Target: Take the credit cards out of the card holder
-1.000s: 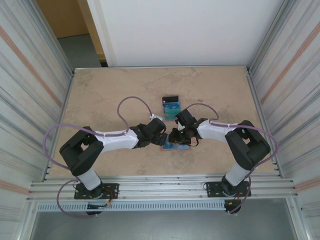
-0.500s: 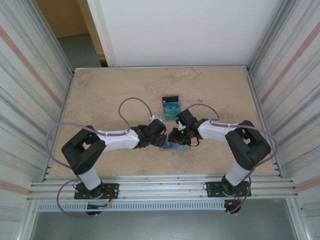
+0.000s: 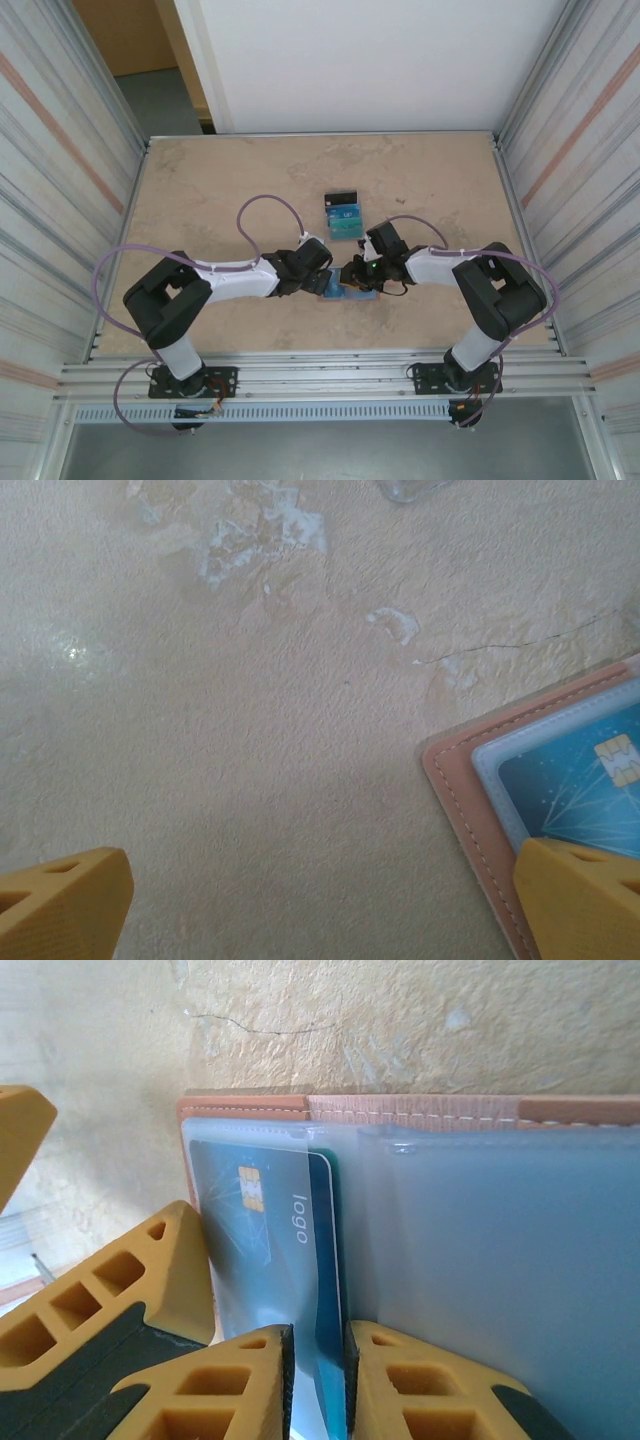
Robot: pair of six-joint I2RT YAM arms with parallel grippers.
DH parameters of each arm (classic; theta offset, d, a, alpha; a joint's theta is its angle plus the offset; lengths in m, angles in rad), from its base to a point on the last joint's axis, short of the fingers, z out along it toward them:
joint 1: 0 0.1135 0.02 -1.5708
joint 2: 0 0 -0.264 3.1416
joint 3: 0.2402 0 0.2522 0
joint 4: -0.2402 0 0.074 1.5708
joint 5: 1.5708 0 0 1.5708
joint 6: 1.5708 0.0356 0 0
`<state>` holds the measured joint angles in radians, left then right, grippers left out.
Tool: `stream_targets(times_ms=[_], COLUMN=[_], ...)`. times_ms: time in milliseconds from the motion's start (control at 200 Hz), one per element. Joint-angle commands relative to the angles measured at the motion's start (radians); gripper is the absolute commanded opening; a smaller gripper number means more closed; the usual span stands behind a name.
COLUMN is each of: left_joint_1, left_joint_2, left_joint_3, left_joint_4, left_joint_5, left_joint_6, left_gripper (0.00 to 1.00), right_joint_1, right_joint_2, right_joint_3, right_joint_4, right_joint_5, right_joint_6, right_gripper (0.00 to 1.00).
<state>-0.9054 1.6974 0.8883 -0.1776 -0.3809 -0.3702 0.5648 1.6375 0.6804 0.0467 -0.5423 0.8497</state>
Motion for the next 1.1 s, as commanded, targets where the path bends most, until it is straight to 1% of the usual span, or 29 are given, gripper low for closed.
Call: stream_targets(times_ms=[0,341,631,837,1097], left_joint_1=[-0.006,-0.006,-0.005,-0.006,-0.005], left_joint_2=[0.009,0.0,-0.002,0.0,0.003], left_joint_3=[0.021,0.023,0.027,0.029,0.031], left_joint_4=[-0.029,-0.028,-0.031,-0.034,-0.042], left_joint_5=[-0.011,-0.005,-0.004,-0.007,-0.015], left_joint_6=[0.011,0.01,0.013,0.012,0.014], left_gripper=[0.99,0.99,0.99,0.99,0.99], right_joint_1=[-0.014,-0.038,-0.047,-0.061,-0.091], right_joint_2=[-0.031,-0.034,-0.019,-0.03,-0.049], right_joint_3=[-0.027,-0.074,-0.091,-0.102,-0.133], right_joint_4=[0.097,0.194,0.263,0.267,0.266], right_joint_5=[-0.075,-0.114,-0.145,-0.15,-0.149], right_joint_6=[0.04,0.073,0.096,0.095,0.091], right_gripper=[0.21,0.16,0.1,0.06,0.03])
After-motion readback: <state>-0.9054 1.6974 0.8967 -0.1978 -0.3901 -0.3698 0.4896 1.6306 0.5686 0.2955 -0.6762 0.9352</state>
